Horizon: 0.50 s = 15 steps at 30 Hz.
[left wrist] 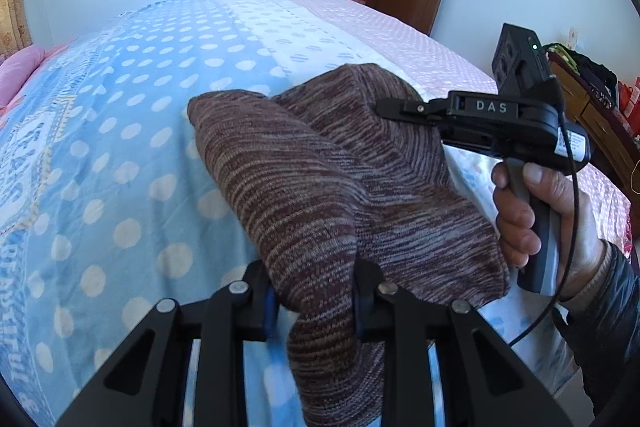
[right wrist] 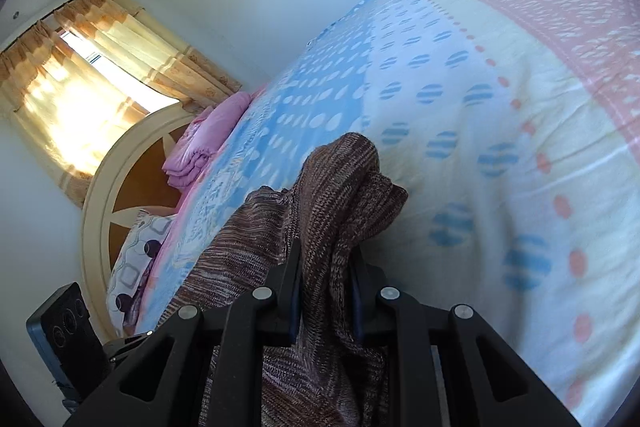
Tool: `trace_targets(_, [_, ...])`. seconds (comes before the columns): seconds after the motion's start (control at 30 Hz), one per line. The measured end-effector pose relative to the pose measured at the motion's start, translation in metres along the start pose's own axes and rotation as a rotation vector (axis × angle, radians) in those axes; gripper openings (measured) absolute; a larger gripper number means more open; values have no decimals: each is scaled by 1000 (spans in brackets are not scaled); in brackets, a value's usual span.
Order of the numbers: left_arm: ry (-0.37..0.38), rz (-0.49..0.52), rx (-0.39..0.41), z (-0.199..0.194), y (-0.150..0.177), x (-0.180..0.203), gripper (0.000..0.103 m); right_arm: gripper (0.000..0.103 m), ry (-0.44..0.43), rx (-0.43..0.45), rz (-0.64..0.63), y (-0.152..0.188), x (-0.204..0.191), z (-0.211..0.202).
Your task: Fold small clothes
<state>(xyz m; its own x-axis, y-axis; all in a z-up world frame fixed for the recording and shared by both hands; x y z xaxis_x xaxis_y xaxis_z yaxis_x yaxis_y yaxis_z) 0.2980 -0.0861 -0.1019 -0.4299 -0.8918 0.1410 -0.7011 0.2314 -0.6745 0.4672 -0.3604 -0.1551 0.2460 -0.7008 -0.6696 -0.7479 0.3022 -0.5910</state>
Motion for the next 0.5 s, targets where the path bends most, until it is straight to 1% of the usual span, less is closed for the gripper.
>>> trace_targets(0.1, [-14,-2,16,-19,10,-8,28,19,-36,-4,-11,12,-22,2])
trace_targets(0.2, [-27,-17,30,-29,16,-12,28,19,-67,-12,-24,23,-43,4])
trace_targets(0.43, [-77,-48,53,-44,24,-20,28,19,-140,-39,-51,46,-88,22])
trace_targets(0.5, [-88,-65,57,-49,29,-27,28,19,-164,-53,-37,52,-96,30])
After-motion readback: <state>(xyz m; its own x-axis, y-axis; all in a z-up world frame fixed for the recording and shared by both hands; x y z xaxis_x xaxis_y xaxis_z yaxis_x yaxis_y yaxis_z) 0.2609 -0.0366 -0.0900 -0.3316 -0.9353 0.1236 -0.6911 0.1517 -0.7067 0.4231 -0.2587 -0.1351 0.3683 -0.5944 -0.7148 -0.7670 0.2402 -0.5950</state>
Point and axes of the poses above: each gripper's, at about its wrist camera, not at the fingertips, and z roughly the way its jaws point, x to its right, y to its underside, the point moved 3 cm from there along z, roughly the way its jaws point, and after that the axes turned 3 degrees about x, right-handed, at the moved point
